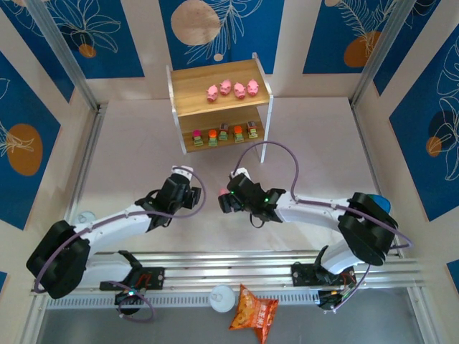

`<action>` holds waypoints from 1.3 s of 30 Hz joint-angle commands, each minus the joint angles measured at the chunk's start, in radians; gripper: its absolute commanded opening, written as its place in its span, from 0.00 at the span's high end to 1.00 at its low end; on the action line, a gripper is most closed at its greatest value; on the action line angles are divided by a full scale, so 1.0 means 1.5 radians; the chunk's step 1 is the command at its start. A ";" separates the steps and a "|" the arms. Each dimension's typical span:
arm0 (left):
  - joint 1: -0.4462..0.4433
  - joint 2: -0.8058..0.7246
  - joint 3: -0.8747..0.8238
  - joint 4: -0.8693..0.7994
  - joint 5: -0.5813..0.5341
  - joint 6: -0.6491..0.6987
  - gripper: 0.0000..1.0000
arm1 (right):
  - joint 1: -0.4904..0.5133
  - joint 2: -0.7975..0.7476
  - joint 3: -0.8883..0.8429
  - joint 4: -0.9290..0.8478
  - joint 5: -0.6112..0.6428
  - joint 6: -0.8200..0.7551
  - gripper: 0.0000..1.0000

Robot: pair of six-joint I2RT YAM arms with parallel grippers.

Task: Place and organize the plastic toys onto the shelf

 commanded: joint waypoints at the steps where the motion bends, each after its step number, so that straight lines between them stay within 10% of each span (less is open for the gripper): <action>1: 0.018 0.019 -0.012 0.033 0.038 -0.024 0.36 | 0.001 0.025 0.031 -0.005 -0.006 0.014 0.04; 27: 0.061 0.051 -0.004 0.035 0.079 -0.058 0.37 | -0.001 0.170 0.131 -0.025 -0.001 0.045 0.05; 39: 0.078 0.058 -0.004 0.038 0.102 -0.071 0.36 | 0.000 0.208 0.158 -0.030 -0.011 0.048 0.21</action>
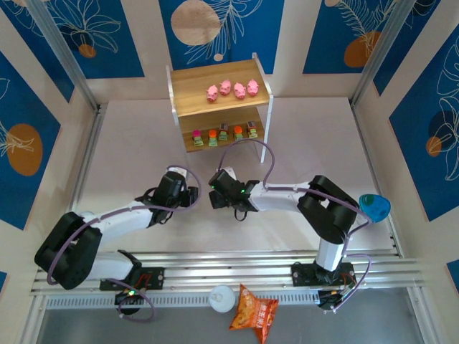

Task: Place and organize the plastic toys onto the shelf

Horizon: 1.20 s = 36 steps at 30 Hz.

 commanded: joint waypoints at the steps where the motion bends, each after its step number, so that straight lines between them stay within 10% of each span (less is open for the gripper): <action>1: 0.012 0.006 0.003 0.009 0.020 -0.012 0.36 | 0.000 0.013 0.022 -0.009 -0.006 0.009 0.22; 36: 0.024 0.008 0.001 0.016 0.040 -0.015 0.36 | 0.006 0.067 0.077 -0.045 -0.009 0.012 0.53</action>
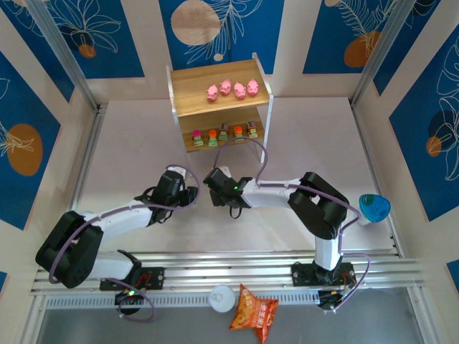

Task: Place and organize the plastic toys onto the shelf

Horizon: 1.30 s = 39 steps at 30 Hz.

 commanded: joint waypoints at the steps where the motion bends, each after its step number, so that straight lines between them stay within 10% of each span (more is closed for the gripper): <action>1: 0.009 0.000 0.001 0.015 0.011 -0.010 0.36 | 0.004 0.013 0.016 -0.014 -0.005 0.003 0.54; 39: 0.015 -0.001 0.002 0.018 0.028 -0.009 0.36 | 0.046 -0.054 0.067 -0.121 0.055 -0.029 0.72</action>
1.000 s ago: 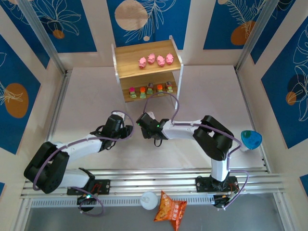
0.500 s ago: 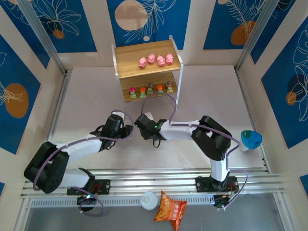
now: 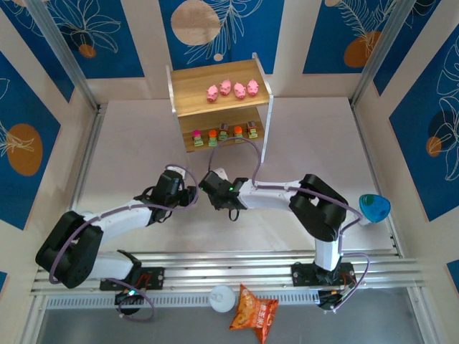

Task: Place and organize the plastic toys onto the shelf

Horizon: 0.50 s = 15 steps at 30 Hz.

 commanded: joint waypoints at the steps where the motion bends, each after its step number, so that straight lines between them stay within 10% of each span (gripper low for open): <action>1: 0.008 -0.002 0.001 0.013 0.011 -0.009 0.36 | 0.012 -0.048 0.032 -0.033 0.016 -0.009 0.72; 15: 0.008 -0.006 0.000 0.016 0.017 -0.007 0.36 | 0.014 -0.123 0.124 -0.147 0.018 -0.032 0.73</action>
